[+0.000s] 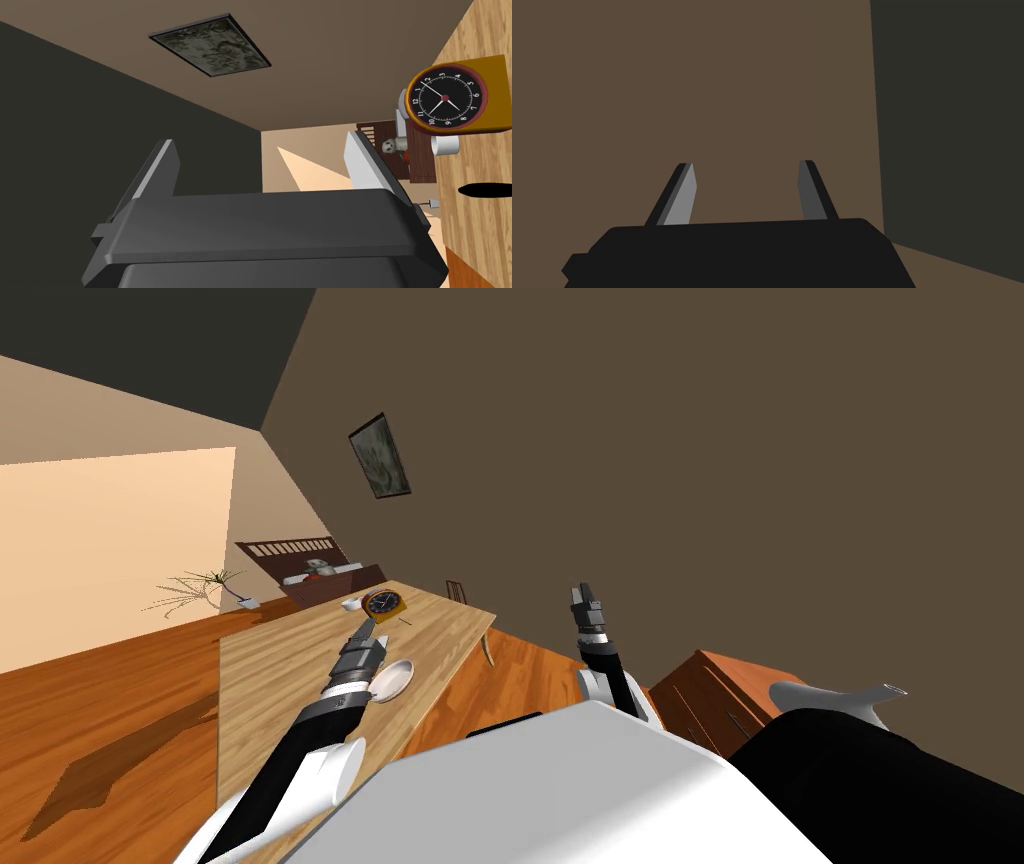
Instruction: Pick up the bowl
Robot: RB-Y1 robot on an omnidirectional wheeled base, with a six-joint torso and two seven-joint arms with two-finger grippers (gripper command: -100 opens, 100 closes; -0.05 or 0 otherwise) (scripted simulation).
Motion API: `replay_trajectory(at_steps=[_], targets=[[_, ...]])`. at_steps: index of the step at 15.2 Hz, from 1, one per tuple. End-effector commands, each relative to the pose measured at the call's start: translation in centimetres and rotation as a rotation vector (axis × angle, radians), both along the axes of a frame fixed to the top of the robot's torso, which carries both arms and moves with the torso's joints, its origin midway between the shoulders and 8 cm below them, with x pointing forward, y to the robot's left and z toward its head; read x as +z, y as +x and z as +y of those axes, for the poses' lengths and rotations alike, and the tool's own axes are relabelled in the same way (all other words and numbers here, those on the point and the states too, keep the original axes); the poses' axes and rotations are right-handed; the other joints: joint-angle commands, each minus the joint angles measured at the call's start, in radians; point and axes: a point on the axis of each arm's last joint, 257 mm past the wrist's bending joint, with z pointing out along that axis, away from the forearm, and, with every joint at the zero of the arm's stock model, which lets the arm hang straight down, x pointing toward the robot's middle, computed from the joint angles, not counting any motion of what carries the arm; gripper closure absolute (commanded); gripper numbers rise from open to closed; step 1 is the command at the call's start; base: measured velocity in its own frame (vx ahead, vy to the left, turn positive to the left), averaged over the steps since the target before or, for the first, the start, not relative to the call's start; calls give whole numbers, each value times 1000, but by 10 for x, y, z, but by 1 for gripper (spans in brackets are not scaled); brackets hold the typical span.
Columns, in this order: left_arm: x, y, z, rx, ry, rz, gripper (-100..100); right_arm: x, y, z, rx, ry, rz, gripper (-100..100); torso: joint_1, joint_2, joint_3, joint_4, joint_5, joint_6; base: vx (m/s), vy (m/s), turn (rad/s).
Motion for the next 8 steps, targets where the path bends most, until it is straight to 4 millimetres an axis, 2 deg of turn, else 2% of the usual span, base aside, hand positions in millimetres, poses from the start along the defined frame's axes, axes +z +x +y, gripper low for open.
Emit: replay_trajectory(at_steps=[1,4,6,7,8], targets=[[-10,1,6,9,-13,36,-100,0,0,0,0,0,0,0,0,0,0,0,0,0,1,1,-53],[-44,-1,30,47,-63,139,-100,0,0,0,0,0,0,0,0,0,0,0,0,0,4,0,-145],[-51,-1,32,53,-71,168,-100,0,0,0,0,0,0,0,0,0,0,0,0,0,6,5,-74],[-68,-4,45,74,-97,216,-100,0,0,0,0,0,0,0,0,0,0,0,0,0,7,2,-106],[-73,-4,45,78,-102,235,-100,0,0,0,0,0,0,0,0,0,0,0,0,0,8,3,-129]])
